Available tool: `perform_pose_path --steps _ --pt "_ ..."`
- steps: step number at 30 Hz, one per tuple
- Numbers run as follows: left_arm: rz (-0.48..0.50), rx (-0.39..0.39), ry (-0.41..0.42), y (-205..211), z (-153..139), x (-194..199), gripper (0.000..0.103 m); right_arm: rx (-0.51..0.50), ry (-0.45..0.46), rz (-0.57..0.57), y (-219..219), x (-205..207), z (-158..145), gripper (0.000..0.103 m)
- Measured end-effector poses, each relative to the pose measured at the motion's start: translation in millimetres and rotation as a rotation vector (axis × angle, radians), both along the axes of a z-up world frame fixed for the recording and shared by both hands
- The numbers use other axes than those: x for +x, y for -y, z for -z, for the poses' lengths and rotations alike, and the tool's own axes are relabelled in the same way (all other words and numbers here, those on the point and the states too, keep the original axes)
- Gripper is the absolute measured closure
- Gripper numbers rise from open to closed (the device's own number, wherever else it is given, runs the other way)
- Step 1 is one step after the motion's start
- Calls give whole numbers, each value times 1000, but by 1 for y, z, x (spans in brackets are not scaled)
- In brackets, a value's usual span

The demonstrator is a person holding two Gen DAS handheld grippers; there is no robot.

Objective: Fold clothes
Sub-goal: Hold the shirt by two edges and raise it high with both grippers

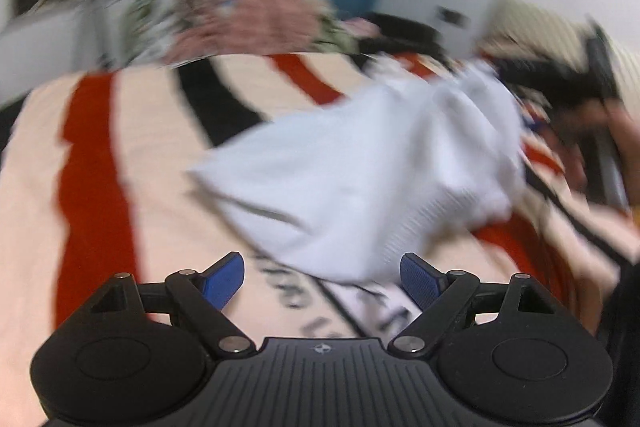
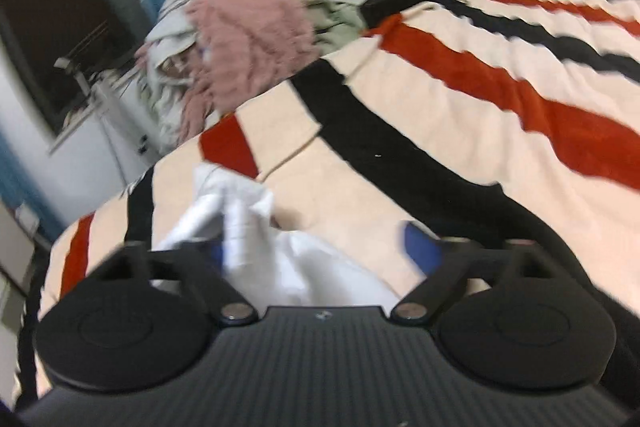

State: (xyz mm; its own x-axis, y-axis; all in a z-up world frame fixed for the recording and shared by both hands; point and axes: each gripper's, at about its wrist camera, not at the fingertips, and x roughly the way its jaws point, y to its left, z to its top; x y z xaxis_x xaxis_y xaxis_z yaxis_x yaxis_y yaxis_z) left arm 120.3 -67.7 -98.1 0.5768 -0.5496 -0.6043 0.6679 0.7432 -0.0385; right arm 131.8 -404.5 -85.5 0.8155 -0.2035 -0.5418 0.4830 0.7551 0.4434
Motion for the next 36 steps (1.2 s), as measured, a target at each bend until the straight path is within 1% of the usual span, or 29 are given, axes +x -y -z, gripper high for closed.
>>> perform_pose_path --steps 2,4,5,8,10,11,12,13,14,16,19,22,24,26,29,31,33,36 --pt "35 45 37 16 11 -8 16 32 2 30 4 -4 4 14" --pt "49 86 71 30 23 -12 17 26 11 53 6 -6 3 14" --pt "43 105 88 36 28 -12 19 16 17 62 7 -7 1 14" --pt "-1 151 153 51 41 -5 20 -10 45 83 9 -11 -2 14" --pt "-53 154 166 54 45 2 31 -13 41 80 12 -9 -2 14" --pt "-79 138 162 51 43 4 40 -7 37 79 13 -8 -1 14" --pt "-105 112 154 44 38 5 58 2 32 77 13 -7 1 14" --pt "-130 85 145 37 33 7 69 15 28 71 14 -6 3 14" --pt "-156 58 137 31 29 9 85 25 25 62 14 -5 4 14" --pt "-209 -9 122 15 18 11 88 29 19 50 14 -3 6 14" --pt "-279 -133 132 -14 -13 8 89 22 9 17 12 0 8 14" --pt "-312 -266 158 -43 -42 -4 90 4 2 -29 8 0 9 14" --pt "-325 -344 185 -61 -60 -14 90 10 -4 -63 5 -1 9 14" --pt "-334 -399 199 -72 -72 -20 90 28 -10 -102 2 -3 10 14" --pt "-367 -456 192 -85 -81 -25 90 85 -29 -178 -5 -19 9 14" --pt "-373 -467 185 -87 -84 -23 90 134 0 -246 -9 -35 5 14" --pt "-371 -474 180 -89 -86 -24 90 176 80 -282 -12 -56 -2 14" --pt "-369 -485 173 -90 -89 -26 90 215 237 -246 -7 -88 -13 14"
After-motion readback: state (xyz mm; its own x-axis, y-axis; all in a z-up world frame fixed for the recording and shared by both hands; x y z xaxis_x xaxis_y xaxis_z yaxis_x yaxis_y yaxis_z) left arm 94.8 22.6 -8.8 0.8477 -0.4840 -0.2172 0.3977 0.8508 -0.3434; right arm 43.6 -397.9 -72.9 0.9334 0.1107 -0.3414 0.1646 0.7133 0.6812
